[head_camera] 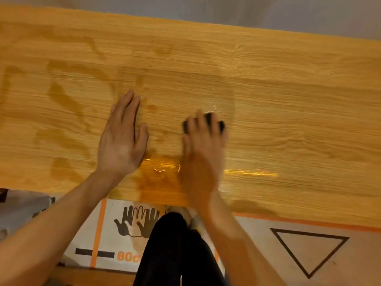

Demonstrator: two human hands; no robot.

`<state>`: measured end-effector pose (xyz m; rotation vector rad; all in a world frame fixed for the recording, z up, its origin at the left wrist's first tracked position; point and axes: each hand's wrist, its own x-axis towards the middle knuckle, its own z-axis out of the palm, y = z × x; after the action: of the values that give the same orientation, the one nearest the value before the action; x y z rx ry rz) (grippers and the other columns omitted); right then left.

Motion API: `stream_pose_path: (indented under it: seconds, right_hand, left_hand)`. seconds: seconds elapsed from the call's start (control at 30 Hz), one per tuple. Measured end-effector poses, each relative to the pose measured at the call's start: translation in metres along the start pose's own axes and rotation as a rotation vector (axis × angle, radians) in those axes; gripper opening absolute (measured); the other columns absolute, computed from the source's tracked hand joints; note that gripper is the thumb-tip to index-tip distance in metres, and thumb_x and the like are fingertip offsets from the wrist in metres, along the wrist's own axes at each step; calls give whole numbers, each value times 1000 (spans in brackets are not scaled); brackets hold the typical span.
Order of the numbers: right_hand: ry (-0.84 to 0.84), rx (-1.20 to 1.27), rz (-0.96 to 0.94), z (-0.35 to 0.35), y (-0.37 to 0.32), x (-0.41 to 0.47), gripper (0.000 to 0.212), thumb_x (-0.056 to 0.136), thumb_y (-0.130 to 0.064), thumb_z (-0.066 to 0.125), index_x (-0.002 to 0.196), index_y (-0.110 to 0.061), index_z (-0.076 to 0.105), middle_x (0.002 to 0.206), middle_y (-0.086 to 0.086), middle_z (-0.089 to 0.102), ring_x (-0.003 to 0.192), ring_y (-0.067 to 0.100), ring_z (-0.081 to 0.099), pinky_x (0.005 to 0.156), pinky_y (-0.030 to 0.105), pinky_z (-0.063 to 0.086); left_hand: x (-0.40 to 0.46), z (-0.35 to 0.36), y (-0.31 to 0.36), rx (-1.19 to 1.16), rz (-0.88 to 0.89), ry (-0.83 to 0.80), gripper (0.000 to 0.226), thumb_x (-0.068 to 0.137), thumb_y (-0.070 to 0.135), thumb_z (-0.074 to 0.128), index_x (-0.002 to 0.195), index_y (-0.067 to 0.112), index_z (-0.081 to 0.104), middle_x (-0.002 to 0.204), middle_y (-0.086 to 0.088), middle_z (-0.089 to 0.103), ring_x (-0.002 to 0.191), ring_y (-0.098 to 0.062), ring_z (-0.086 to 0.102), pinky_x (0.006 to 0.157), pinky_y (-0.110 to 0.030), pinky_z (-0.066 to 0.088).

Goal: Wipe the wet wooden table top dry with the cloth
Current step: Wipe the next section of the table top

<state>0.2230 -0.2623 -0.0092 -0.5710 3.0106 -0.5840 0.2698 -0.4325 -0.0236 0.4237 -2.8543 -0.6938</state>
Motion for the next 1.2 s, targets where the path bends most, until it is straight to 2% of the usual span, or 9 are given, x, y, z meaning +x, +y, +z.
stream_pose_path:
  seconds: [0.2, 0.37, 0.5, 0.63, 0.73, 0.83, 1.03, 1.13, 1.2]
  right_hand:
    - [-113, -36, -315, -11, 29, 1, 42, 89, -16, 66, 130, -13, 58, 142, 9, 53, 136, 35, 42, 114, 56, 29]
    - [19, 64, 127, -71, 141, -19, 42, 104, -24, 37, 142, -12, 46, 153, 4, 39, 145, 27, 25, 120, 48, 14]
    - [98, 56, 268, -61, 121, -25, 43, 103, -23, 37, 143, -9, 45, 152, 8, 39, 145, 31, 25, 120, 50, 10]
    - [27, -96, 8, -13, 29, -25, 43, 86, -13, 68, 128, -11, 58, 140, 12, 53, 133, 35, 44, 111, 52, 26]
    - [21, 47, -108, 15, -27, -37, 42, 93, -19, 61, 134, -13, 55, 145, 8, 50, 140, 30, 38, 118, 50, 24]
    - [-59, 9, -253, 6, -4, -37, 40, 100, -27, 47, 137, -13, 52, 147, 6, 47, 142, 28, 35, 118, 49, 26]
    - [13, 50, 206, -61, 118, -64, 45, 105, -29, 33, 147, -13, 40, 156, 2, 34, 148, 23, 19, 119, 50, 17]
    - [96, 22, 322, -56, 109, -72, 47, 105, -28, 30, 146, -9, 40, 156, 7, 34, 147, 28, 21, 119, 51, 15]
    - [143, 20, 296, -41, 75, -69, 45, 105, -25, 33, 144, -7, 43, 154, 9, 37, 146, 31, 24, 119, 50, 14]
  left_hand:
    - [-1, -2, 2, -42, -9, 3, 56, 105, 28, 44, 155, 3, 35, 164, -11, 31, 154, -22, 26, 120, -54, 31]
    - [0, -1, 1, -31, -9, 19, 55, 107, 28, 42, 155, 2, 36, 164, -10, 31, 154, -22, 25, 121, -52, 31]
    - [1, -2, -1, -20, -18, 27, 54, 108, 30, 40, 155, 3, 36, 164, -10, 30, 154, -22, 25, 121, -51, 31]
    - [1, -2, 0, -21, -7, 25, 54, 108, 29, 40, 154, 2, 36, 163, -10, 32, 153, -23, 27, 121, -51, 31]
    - [2, -1, 1, -8, -17, 24, 51, 109, 26, 37, 155, 2, 36, 163, -10, 31, 153, -22, 26, 122, -49, 29]
    - [3, -1, 1, -6, -27, 15, 50, 110, 25, 36, 155, 3, 36, 164, -10, 31, 153, -20, 26, 124, -47, 26]
    - [2, -2, 3, -13, -33, 24, 50, 108, 22, 38, 154, 2, 37, 164, -12, 31, 154, -23, 24, 127, -41, 20]
    - [3, -4, -4, -101, -15, 7, 49, 106, 18, 40, 152, 1, 41, 162, -13, 34, 152, -25, 27, 126, -44, 22]
    - [3, -10, -9, -160, 19, -29, 48, 105, 15, 40, 150, 0, 43, 160, -15, 37, 150, -27, 31, 127, -34, 20]
